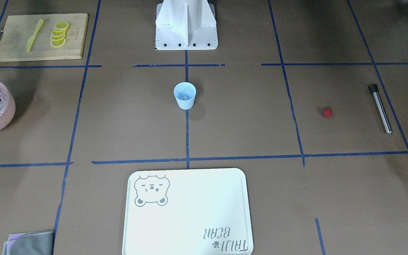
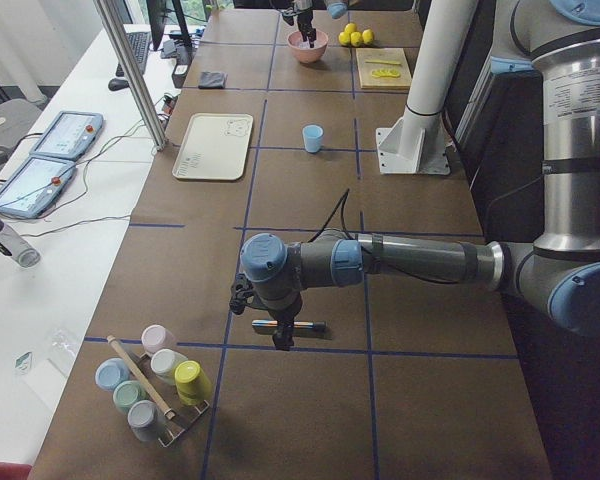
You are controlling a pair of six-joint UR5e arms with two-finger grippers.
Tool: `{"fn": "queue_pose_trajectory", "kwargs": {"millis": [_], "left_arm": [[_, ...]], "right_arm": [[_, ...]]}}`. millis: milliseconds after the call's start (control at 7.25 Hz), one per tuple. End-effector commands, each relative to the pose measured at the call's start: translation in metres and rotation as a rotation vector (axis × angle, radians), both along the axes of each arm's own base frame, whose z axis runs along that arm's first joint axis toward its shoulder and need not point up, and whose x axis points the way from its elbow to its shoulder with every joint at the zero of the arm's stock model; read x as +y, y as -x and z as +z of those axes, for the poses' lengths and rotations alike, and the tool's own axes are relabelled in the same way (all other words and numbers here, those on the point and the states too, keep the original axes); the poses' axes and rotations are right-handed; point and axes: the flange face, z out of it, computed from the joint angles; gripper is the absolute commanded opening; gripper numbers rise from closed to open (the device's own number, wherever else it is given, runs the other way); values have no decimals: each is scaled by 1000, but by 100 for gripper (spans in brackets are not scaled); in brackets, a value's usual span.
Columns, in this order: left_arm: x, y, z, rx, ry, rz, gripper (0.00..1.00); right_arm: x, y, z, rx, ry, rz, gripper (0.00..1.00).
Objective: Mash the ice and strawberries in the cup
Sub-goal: 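Grasp another ice cube from the bowl with the right gripper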
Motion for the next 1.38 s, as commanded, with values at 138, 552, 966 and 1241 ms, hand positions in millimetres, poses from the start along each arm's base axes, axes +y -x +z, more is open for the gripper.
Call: {"fn": "queue_pose_trajectory", "kwargs": {"millis": [138,552,966,1241], "left_arm": [[-1,0,-2,0,-3,-1,100],[-1,0,-3,0,-7,0,100],[-1,0,-5,2,-9,-2,100],[-1,-1,-5,0,-8,-1,100]], "right_arm": [[1,0,5,11,7,-2,44],[1,-1,3,9,3,-3,3],[-14,-25,-62,-45,-5,168,0],[-43,-11,-146,-121,82,403,0]]}}
